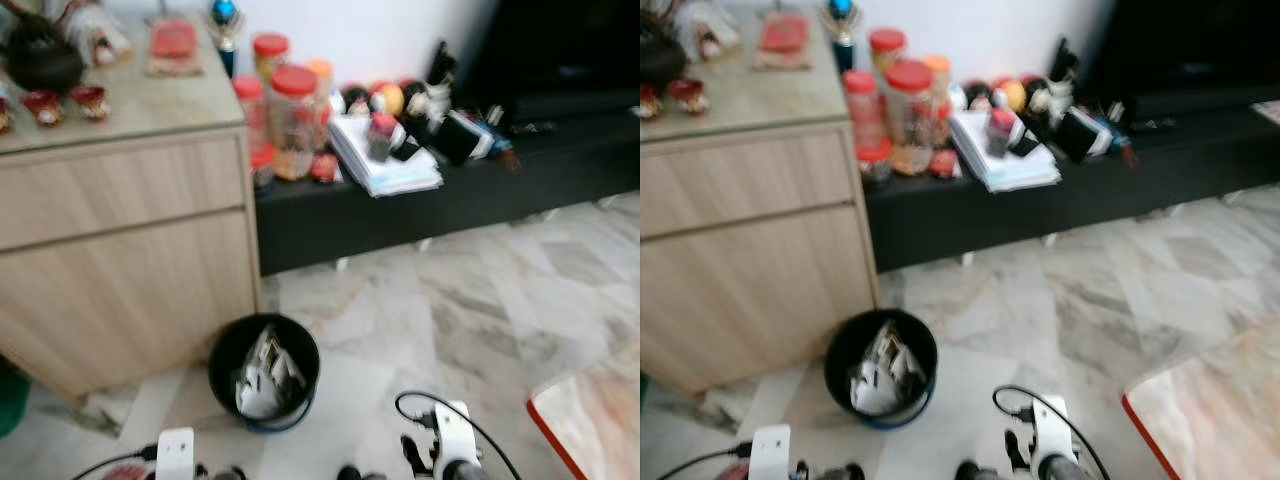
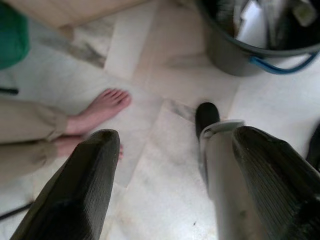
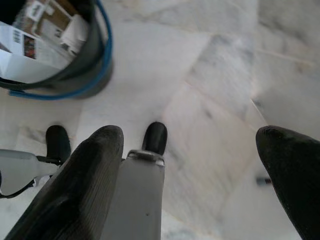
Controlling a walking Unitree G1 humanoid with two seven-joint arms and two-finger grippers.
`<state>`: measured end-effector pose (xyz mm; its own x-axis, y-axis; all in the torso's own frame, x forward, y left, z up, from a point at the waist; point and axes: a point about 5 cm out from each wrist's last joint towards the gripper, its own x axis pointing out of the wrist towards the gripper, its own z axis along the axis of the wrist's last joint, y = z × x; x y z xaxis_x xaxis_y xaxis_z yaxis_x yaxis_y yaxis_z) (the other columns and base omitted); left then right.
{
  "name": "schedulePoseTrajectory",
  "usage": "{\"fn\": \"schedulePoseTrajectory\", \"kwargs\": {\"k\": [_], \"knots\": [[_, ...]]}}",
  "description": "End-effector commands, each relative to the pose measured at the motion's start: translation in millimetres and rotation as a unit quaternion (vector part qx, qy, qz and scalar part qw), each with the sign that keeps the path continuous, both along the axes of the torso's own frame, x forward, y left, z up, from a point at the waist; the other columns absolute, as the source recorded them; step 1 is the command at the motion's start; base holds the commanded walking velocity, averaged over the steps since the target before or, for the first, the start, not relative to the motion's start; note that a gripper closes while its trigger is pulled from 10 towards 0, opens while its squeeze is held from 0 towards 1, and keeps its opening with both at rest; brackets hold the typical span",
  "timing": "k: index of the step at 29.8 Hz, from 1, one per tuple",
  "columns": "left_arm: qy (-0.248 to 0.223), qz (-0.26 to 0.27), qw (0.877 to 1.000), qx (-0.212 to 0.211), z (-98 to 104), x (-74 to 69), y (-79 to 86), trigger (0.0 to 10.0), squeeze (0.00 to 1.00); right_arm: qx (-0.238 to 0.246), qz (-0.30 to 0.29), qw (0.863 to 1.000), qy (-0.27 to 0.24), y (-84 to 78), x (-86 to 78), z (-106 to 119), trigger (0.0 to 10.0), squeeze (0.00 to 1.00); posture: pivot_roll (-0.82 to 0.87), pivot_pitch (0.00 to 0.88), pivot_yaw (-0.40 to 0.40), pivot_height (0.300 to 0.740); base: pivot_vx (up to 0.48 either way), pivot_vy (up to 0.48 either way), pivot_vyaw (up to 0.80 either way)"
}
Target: Picking trash to rubbish bin
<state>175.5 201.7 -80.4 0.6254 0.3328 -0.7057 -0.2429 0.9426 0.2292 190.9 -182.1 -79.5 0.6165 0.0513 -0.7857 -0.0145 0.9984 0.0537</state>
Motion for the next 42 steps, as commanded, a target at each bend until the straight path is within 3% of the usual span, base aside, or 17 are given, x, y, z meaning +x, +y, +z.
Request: {"fn": "schedulePoseTrajectory", "kwargs": {"k": [1, 17, 33, 42], "knots": [[0.015, -0.002, 1.0, -0.004, -4.5, -8.0, -3.4, 10.0, 0.0, -0.003, -0.006, 1.0, 0.004, -4.3, -2.0, -0.6, 10.0, 0.0, 0.03, 0.119, -0.097, 0.74, -0.27, 0.0, 0.0], [0.014, -0.003, 1.0, -0.005, -4.1, -6.8, -3.5, 10.0, 0.0, -0.003, -0.007, 1.0, 0.003, -3.6, -0.8, -0.1, 10.0, 0.0, 0.03, 0.119, -0.097, 0.74, -0.27, 0.0, 0.0], [0.011, -0.001, 1.0, -0.008, -3.6, -5.6, -4.4, 10.0, 0.0, 0.003, -0.015, 1.0, -0.002, -4.1, -0.1, 0.4, 10.0, 0.0, 0.02, 0.118, -0.097, 0.74, 0.0, 0.0, 0.0], [0.011, 0.0, 1.0, -0.009, -3.9, -6.4, -4.4, 10.0, 0.0, 0.005, -0.007, 1.0, 0.003, -2.0, -0.9, -0.4, 10.0, 0.0, 0.02, 0.119, -0.097, 0.74, 0.0, 0.0, -0.75]]}}
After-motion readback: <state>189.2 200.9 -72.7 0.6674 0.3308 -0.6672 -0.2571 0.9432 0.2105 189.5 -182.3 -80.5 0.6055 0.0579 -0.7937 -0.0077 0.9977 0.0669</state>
